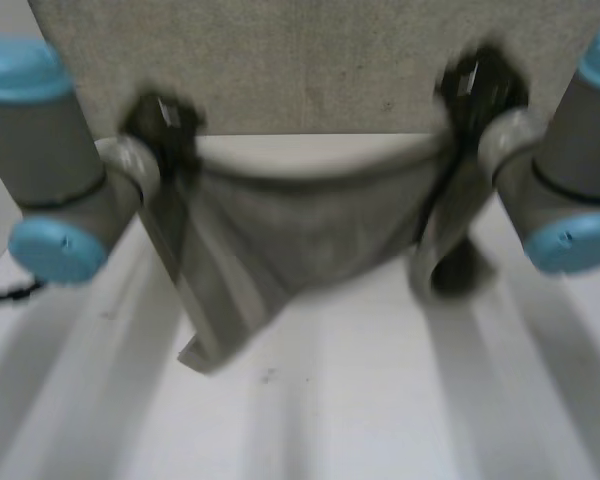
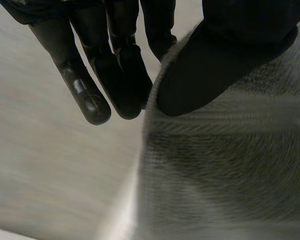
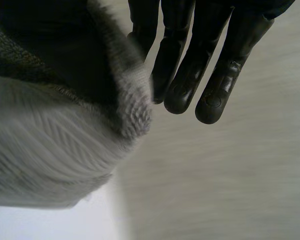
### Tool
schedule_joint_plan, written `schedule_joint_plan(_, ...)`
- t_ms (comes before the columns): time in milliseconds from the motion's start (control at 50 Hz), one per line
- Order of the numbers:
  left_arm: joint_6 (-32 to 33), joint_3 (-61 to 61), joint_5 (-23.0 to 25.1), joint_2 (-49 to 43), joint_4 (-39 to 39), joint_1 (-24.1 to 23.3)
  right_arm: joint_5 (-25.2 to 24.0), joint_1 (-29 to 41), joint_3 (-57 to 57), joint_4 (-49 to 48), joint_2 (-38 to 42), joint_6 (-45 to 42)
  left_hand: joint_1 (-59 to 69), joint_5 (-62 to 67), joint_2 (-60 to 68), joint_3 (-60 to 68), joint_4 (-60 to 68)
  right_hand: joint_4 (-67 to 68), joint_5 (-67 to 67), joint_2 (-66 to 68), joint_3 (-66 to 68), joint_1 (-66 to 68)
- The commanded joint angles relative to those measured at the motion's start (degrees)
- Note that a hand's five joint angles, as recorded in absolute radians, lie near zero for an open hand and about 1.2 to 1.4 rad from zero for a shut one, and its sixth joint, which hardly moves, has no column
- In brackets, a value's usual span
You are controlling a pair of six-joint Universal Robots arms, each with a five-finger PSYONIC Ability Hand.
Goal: Fold the towel.
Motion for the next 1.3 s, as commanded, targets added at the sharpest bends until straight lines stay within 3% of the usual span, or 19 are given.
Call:
schedule_joint_plan(20,-0.52,9.67,-7.11,5.42,21.55,-0.03,2.62,0.06,-1.88,-31.99,-5.45,0.14,11.11,10.41,10.23,10.28,10.23,11.59,13.47,12.46,11.99,24.18)
schedule_joint_plan(60,-1.39,5.39,-7.37,8.22,26.02,-0.03,2.19,0.15,2.05,-33.05,-7.72,0.05,11.11,10.41,10.23,10.28,10.23,11.59,13.47,12.46,11.99,24.18)
schedule_joint_plan(240,-2.45,-14.94,-6.14,12.01,26.91,0.93,-0.45,-0.38,16.66,-28.65,-8.70,1.63,11.11,10.41,10.23,10.28,10.23,11.59,13.47,12.46,11.99,24.18)
schedule_joint_plan(380,-2.45,-30.39,-1.49,8.78,29.80,2.43,-9.31,-0.64,29.30,-23.31,-8.27,2.33,11.11,10.41,10.23,10.28,10.23,11.59,13.47,12.46,11.99,24.18)
schedule_joint_plan(500,-1.75,-34.98,-0.34,2.18,32.01,2.43,-12.14,-0.46,30.82,-15.49,2.96,1.72,11.11,10.41,10.23,10.28,10.23,11.59,13.47,12.46,11.99,24.18)
schedule_joint_plan(720,-1.75,-39.20,-0.43,3.13,31.66,2.69,-11.88,-0.81,32.13,-9.23,4.92,4.27,11.11,10.41,10.23,10.28,10.23,11.59,13.47,12.46,11.99,24.18)
schedule_joint_plan(880,-1.66,-41.40,-0.51,6.82,31.66,3.04,-11.88,-2.84,33.01,-8.79,0.27,16.40,11.11,10.41,10.23,10.28,10.23,7.95,9.83,8.82,8.35,20.54)
schedule_joint_plan(920,-1.75,-41.49,-0.51,7.26,31.66,3.65,-11.79,-4.50,33.45,-8.88,-0.61,23.74,11.11,10.41,10.23,10.28,10.23,-8.12,-6.24,-7.26,-7.73,4.46)
schedule_joint_plan(1020,-1.75,-41.57,-0.60,7.53,31.75,4.45,-9.86,-7.75,33.80,-8.61,-0.79,35.69,11.11,10.41,10.23,10.28,10.23,-24.12,-22.24,-23.25,-23.73,-11.54)
schedule_joint_plan(1140,-1.83,-41.57,-0.69,7.53,31.75,4.98,-8.19,-11.79,35.03,-7.74,-0.09,47.40,11.11,10.41,10.23,10.28,10.23,-26.53,-24.65,-25.67,-26.14,-13.95)
schedule_joint_plan(1300,-1.92,-41.57,-0.69,7.53,31.75,5.15,-8.10,-13.38,35.82,-7.65,0.18,51.20,11.11,10.41,10.23,10.28,10.23,-23.68,-21.80,-22.82,-23.29,-11.10)
